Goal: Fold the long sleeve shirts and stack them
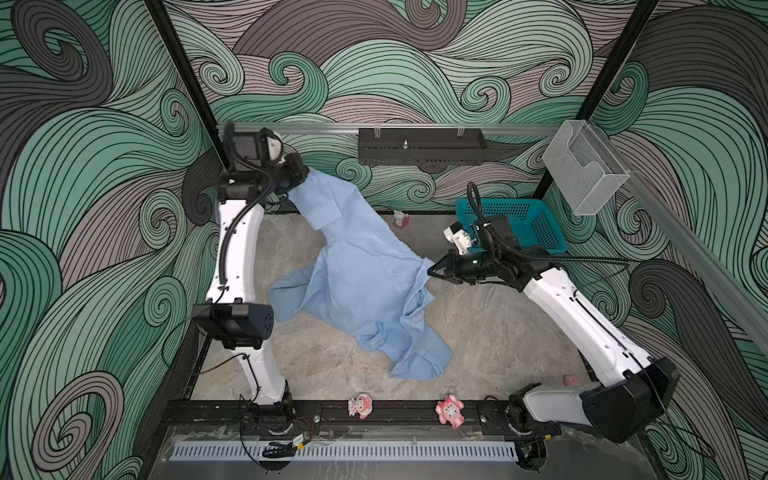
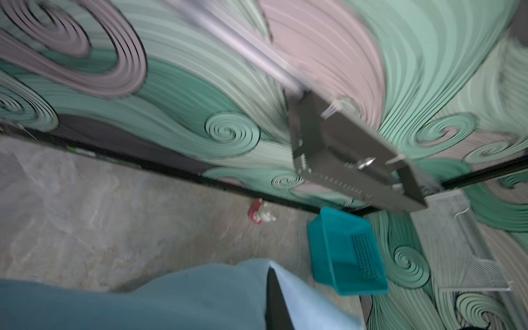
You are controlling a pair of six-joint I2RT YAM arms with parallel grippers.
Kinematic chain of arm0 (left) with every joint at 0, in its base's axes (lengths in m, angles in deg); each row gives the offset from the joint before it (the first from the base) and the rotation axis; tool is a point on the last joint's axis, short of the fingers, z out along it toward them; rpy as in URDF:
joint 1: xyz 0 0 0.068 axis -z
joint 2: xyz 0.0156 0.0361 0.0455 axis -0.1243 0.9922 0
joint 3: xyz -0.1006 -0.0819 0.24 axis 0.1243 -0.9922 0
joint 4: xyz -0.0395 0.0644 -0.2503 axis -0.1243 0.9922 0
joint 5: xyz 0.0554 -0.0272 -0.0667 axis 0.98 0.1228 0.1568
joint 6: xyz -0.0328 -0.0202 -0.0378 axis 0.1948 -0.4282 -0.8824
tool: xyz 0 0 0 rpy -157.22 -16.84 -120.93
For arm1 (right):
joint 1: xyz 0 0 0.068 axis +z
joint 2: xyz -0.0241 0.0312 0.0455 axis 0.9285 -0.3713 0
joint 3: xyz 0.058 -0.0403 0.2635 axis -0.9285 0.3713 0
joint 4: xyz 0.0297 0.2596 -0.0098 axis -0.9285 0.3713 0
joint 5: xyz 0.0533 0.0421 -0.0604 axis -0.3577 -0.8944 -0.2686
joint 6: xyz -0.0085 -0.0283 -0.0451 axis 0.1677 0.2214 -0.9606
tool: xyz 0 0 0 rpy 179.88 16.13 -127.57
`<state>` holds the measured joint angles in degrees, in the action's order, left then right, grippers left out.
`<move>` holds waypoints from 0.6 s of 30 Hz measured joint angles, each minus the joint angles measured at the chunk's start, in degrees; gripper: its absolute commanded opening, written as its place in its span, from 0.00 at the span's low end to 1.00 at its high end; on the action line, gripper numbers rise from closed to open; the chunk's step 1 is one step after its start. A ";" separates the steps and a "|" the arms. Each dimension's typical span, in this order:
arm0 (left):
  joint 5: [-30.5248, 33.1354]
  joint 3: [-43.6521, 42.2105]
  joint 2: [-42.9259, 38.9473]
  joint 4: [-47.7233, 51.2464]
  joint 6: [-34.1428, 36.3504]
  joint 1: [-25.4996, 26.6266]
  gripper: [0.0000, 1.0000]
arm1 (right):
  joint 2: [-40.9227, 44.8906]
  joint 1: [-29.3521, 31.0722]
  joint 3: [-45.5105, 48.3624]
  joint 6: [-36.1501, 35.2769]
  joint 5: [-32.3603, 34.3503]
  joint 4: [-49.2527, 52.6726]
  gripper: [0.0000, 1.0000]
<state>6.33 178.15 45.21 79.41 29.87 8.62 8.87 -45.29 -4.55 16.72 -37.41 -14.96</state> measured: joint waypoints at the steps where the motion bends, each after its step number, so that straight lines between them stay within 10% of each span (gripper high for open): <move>1: 0.31 -0.09 2.64 0.48 0.46 1.33 0.00 | -0.48 -1.29 1.38 0.17 0.11 -0.07 0.00; 3: 0.57 0.52 7.45 1.36 1.31 3.63 0.00 | -1.25 -3.80 3.85 0.50 0.33 -0.87 0.00; 7: 1.05 9.84 19.08 5.66 3.08 7.06 0.55 | -2.34 -8.85 7.34 1.36 2.16 -1.70 0.00; 12: 2.56 16.57 23.37 13.79 4.74 8.04 0.80 | -3.52 -12.20 8.96 1.57 3.98 -2.56 0.00; 18: 6.36 -20.44 -4.57 9.66 4.33 -0.28 0.83 | -4.31 -12.31 9.03 1.57 4.24 -4.07 0.00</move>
<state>12.69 157.72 40.64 89.07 34.20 8.33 4.56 -57.59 4.48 18.29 -33.17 -19.03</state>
